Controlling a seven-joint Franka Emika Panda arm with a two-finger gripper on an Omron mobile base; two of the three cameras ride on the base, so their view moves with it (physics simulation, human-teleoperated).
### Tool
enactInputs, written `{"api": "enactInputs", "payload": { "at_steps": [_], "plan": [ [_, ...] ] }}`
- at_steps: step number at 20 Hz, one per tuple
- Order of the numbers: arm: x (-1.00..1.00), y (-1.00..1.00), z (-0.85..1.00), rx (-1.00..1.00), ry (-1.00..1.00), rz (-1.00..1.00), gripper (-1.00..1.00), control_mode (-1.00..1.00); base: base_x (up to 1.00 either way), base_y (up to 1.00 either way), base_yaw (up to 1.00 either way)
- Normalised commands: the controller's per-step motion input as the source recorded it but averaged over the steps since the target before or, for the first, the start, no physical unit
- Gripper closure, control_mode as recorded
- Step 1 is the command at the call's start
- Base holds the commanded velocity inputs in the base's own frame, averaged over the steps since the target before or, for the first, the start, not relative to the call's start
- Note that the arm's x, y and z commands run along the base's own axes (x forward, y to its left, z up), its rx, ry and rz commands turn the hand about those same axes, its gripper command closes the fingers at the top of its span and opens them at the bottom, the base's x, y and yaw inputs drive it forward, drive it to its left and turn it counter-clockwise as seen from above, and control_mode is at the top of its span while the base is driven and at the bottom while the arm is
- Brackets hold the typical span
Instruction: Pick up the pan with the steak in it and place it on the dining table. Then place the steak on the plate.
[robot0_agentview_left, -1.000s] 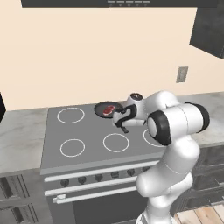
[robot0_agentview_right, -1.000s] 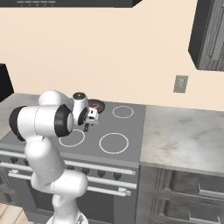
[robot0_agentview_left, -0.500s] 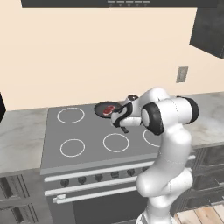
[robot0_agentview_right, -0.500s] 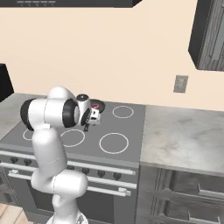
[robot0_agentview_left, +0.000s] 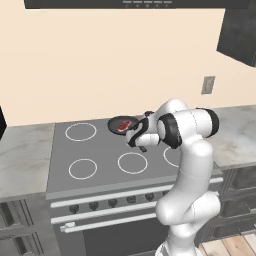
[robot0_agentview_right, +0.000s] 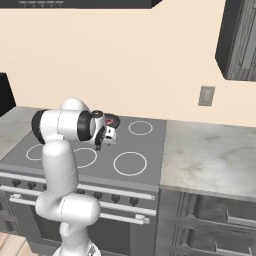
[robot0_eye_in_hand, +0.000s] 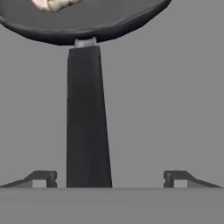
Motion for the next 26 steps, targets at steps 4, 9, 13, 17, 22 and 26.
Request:
{"api": "enactInputs", "payload": {
  "at_steps": [4, 9, 13, 17, 22, 26],
  "plan": [
    [0.13, 0.00, -0.38, 0.00, 0.01, 0.00, -1.00, -1.00, 0.00, 0.00, 0.00],
    [0.01, 0.00, -0.02, 0.00, 0.00, 0.00, 1.00, -1.00, 0.00, 0.00, 0.00],
    [0.00, 0.03, 0.11, 0.00, 0.00, -0.01, 1.00, -1.00, 0.00, 0.00, 0.00],
    [-0.01, 0.22, 0.53, 0.00, 0.00, -0.02, 1.00, -1.00, 0.00, 0.00, 0.00],
    [-0.15, 0.20, 0.81, 0.00, 0.02, -0.01, 1.00, -1.00, 0.00, 0.00, 0.00],
    [-0.38, 0.05, 0.93, 0.00, 0.01, 0.00, 1.00, -1.00, 0.00, 0.00, 0.00]
  ]
}}
